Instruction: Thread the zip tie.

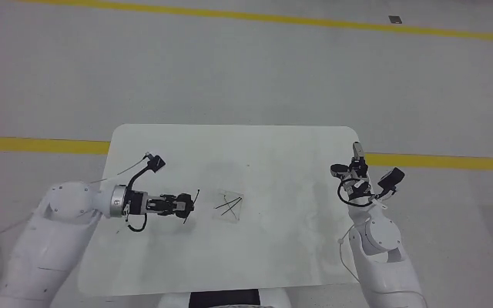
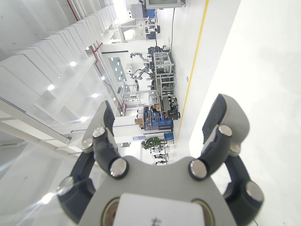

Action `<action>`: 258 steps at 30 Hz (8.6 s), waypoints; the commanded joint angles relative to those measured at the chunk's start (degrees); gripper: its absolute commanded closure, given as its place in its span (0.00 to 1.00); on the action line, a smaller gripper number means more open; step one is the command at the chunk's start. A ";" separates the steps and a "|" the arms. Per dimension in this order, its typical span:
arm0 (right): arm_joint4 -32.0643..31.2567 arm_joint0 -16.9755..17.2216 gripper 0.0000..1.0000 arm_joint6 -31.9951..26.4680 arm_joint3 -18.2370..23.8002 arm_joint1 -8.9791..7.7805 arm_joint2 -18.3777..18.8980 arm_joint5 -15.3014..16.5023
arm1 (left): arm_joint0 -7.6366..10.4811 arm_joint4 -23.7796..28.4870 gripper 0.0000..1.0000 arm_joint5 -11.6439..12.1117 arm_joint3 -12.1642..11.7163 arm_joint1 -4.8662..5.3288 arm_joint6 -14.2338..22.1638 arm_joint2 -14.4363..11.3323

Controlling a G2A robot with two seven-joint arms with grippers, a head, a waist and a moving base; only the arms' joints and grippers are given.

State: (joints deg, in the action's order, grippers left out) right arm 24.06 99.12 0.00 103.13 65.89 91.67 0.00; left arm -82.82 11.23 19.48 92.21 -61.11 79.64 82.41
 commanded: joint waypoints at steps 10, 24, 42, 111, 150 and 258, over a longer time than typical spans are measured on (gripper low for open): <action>0.00 0.00 0.00 0.00 0.00 0.00 0.00 0.00 | 3.75 17.38 1.00 0.00 -7.18 1.53 0.00 -1.60; 0.00 0.00 0.00 0.00 0.00 0.00 0.00 0.00 | 3.48 20.79 1.00 0.00 -4.57 4.73 0.00 -2.04; -14.50 -4.62 0.00 -14.77 2.95 0.09 -11.02 0.94 | 3.48 20.79 1.00 0.00 -4.57 4.73 0.00 -2.04; 13.73 -32.28 0.00 -61.89 -22.15 4.35 -34.47 -1.09 | 4.80 16.87 1.00 0.00 -1.75 6.24 0.00 -7.60; 11.40 -33.16 0.87 -57.78 -24.69 6.01 -39.62 2.70 | 4.80 16.87 1.00 0.00 -1.75 6.24 0.00 -7.60; 0.12 -19.28 1.00 -17.59 -12.14 7.13 -35.21 15.26 | 6.23 25.09 0.00 0.00 -11.23 -2.51 -19.96 -10.37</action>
State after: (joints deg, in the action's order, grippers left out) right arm 25.17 80.07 -17.60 90.93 73.04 56.32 15.53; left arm -76.59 36.31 19.48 80.98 -63.61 59.68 72.03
